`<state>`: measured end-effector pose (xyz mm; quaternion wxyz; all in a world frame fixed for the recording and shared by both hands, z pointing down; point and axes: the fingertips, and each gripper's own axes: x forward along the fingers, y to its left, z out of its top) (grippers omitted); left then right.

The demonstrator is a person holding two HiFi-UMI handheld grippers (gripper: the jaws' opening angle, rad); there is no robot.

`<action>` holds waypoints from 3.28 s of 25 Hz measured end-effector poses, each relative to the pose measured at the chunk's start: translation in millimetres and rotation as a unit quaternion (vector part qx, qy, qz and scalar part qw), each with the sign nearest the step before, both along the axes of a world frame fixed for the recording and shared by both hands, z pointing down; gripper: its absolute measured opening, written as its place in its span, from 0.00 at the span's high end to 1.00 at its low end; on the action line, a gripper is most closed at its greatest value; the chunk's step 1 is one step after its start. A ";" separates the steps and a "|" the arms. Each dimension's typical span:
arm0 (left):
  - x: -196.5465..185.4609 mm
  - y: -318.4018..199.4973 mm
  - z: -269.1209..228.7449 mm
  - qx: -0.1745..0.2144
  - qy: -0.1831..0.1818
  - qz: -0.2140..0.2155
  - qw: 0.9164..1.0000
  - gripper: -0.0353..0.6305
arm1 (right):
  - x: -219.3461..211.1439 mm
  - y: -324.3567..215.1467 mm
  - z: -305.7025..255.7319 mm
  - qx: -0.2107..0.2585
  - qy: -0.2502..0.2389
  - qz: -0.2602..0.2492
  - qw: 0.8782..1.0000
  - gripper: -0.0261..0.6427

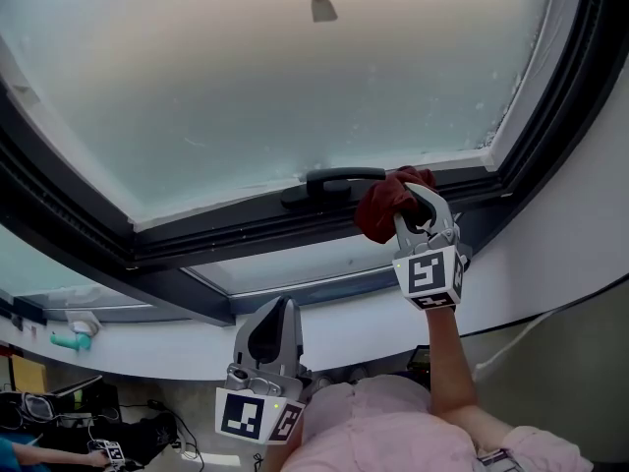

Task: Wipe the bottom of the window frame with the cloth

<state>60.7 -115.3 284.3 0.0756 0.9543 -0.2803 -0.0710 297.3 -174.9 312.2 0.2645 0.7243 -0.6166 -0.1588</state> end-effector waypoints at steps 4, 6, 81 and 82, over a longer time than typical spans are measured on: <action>1.6 -0.6 -0.2 0.000 0.000 0.003 1.000 0.95 | 0.1 -0.3 0.1 0.001 0.002 0.002 1.000 0.86; 2.0 -0.4 -0.3 0.000 0.000 0.004 1.000 0.95 | 0.2 -0.4 -0.2 0.001 0.002 0.003 1.000 0.86; -87.9 5.7 -3.3 0.011 0.015 0.021 1.000 0.95 | 30.2 9.7 2.4 -0.013 0.006 0.069 0.998 0.86; -85.7 6.2 -3.8 0.011 0.015 0.022 1.000 0.95 | 31.4 10.4 2.2 -0.013 0.006 0.068 0.998 0.86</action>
